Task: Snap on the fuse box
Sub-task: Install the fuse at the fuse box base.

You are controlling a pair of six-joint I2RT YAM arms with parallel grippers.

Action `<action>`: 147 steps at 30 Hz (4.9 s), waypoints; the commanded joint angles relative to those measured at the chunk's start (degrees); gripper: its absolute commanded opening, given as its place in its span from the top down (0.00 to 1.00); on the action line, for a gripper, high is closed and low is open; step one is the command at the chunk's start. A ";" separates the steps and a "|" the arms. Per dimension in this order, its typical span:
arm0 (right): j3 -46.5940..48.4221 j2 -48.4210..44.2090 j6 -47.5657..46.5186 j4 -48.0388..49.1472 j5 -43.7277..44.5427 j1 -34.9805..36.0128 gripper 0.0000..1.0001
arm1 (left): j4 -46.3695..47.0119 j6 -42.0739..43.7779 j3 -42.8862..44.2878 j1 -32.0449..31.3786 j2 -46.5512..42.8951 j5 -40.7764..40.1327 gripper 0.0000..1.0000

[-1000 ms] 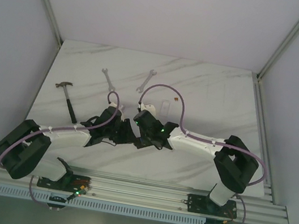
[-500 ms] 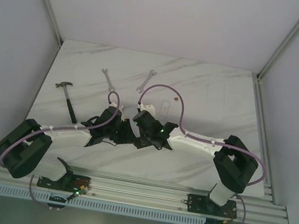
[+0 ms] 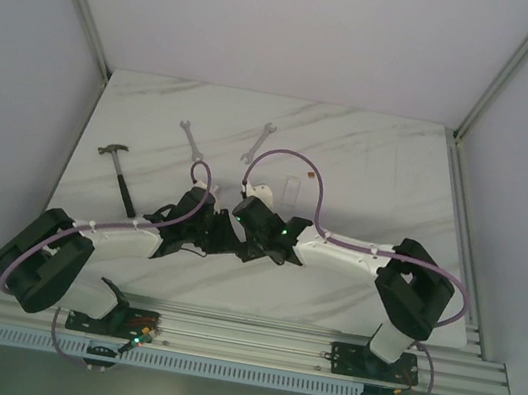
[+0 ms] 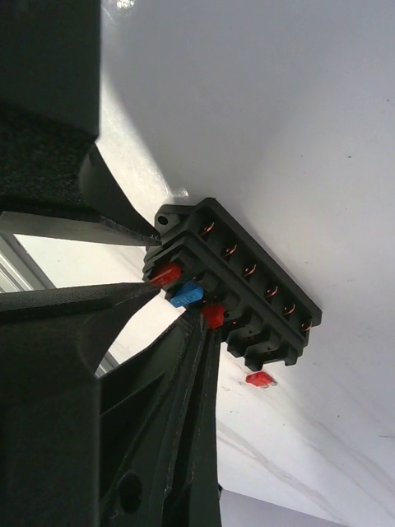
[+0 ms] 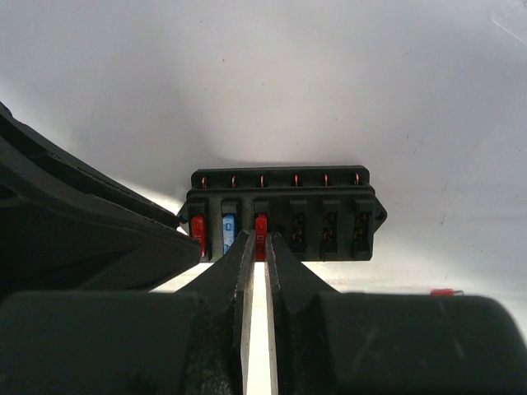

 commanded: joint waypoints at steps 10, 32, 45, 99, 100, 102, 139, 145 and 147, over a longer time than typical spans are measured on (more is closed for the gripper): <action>-3.17 4.33 0.09 -3.83 -0.31 0.54 1.00 | -0.93 -0.20 -1.93 0.54 3.55 -2.27 0.68; -0.85 2.98 -2.62 -10.15 -0.94 -1.02 1.00 | -1.46 0.14 -2.93 1.25 5.32 -2.95 0.69; 1.60 1.60 -3.03 -11.34 -0.84 -1.99 1.00 | -2.40 0.56 -2.41 1.34 5.59 -3.09 0.69; 0.12 12.26 -4.12 -15.57 -5.75 -2.54 1.00 | -2.67 0.67 -2.59 1.33 5.95 -3.23 0.69; -0.09 12.25 -4.07 -15.97 -5.29 -2.60 1.00 | -2.67 0.55 -2.71 1.31 5.85 -3.29 0.69; -0.29 11.69 -3.98 -16.78 -3.81 -2.62 1.00 | -2.69 0.59 -2.81 1.29 5.77 -3.30 0.69; 2.87 10.45 -4.94 -20.89 -3.04 -2.98 1.00 | -2.93 0.52 -2.70 1.33 6.07 -3.41 0.69; 2.62 10.76 -5.30 -21.28 -2.63 -2.97 1.00 | -3.01 0.50 -2.84 1.33 5.95 -3.50 0.69; 2.60 11.10 -5.33 -21.26 -2.90 -3.02 1.00 | -3.02 0.48 -2.84 1.33 6.07 -3.45 0.69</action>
